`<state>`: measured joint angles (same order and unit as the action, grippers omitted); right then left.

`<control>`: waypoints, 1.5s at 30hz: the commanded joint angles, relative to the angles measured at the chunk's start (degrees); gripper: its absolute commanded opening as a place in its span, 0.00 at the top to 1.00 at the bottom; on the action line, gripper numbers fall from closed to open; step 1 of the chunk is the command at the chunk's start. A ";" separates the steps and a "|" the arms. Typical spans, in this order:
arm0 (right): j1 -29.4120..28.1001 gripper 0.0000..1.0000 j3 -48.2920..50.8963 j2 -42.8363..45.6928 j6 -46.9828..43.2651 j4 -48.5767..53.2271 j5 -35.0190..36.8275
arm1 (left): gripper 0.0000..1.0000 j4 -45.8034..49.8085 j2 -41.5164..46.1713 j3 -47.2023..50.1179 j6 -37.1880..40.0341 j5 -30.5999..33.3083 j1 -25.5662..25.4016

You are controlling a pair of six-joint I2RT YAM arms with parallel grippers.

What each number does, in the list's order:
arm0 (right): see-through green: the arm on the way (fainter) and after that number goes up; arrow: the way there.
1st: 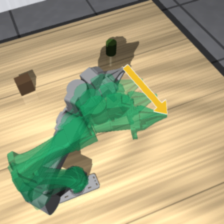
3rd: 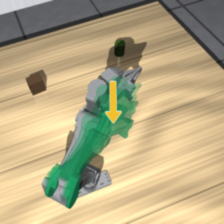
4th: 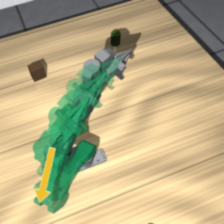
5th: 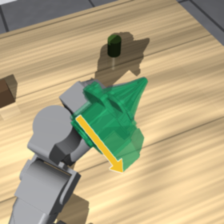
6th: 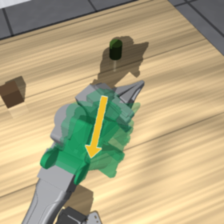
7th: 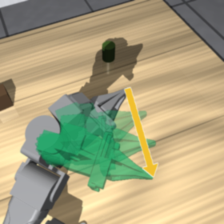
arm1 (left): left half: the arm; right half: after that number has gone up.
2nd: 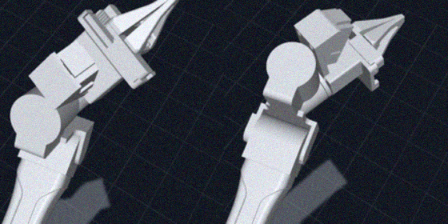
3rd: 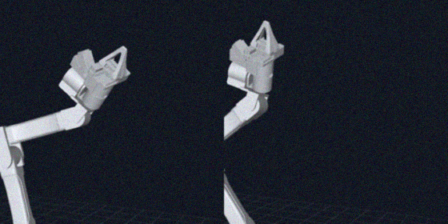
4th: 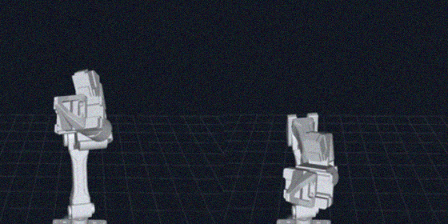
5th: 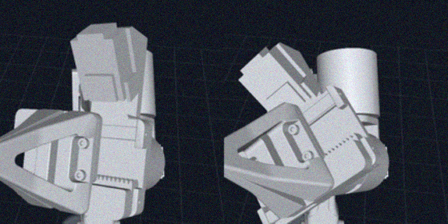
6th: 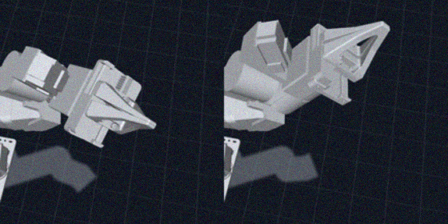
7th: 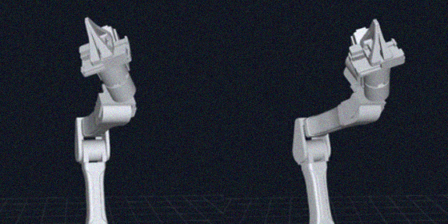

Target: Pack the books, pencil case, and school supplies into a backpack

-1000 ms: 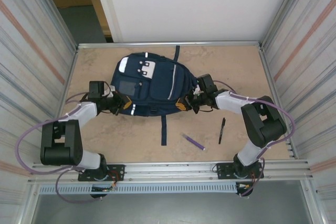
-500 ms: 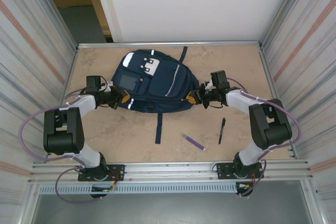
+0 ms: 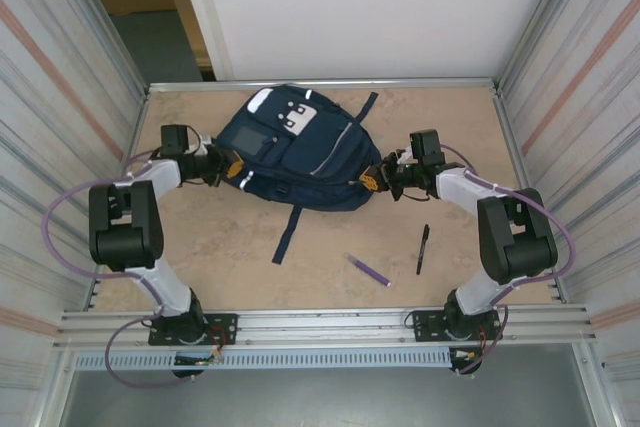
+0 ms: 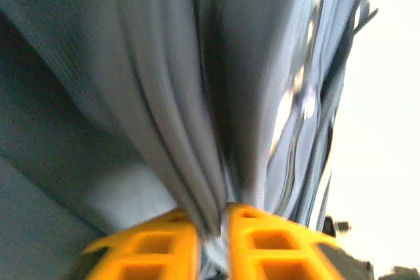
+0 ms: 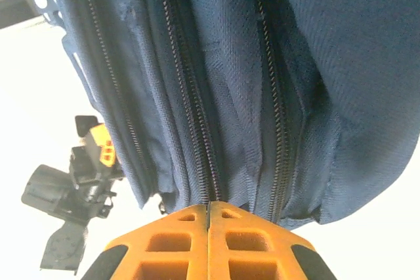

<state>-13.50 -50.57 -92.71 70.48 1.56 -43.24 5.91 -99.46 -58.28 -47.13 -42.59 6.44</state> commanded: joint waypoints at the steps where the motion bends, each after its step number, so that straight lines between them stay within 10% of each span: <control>1: -0.93 1.00 0.00 -1.55 3.61 0.46 0.88 | 0.63 -5.52 0.70 -2.44 1.59 5.60 4.68; 10: -6.35 1.00 -1.55 -2.38 5.82 -0.50 4.29 | 0.53 5.95 24.09 8.00 16.54 15.97 -8.80; 14: -7.43 1.00 -5.18 -1.18 0.42 4.97 7.38 | 0.46 3.87 30.66 8.50 39.90 25.45 -24.89; 19: -9.25 1.00 -9.62 0.65 -11.86 6.02 6.13 | 0.46 -6.08 27.29 11.00 63.07 18.08 -34.08; 30: -12.07 1.00 -9.52 8.03 -46.22 2.25 1.74 | 0.49 0.96 12.10 3.38 88.08 2.77 -34.82; 45: -14.82 1.00 -9.39 8.75 -49.80 1.35 1.46 | 0.52 -11.58 12.63 7.45 93.51 11.25 -38.97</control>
<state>-26.24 -59.37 -87.35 21.76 6.07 -36.77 0.49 -87.22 -51.68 41.52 -32.77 -30.92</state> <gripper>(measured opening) 0.043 0.477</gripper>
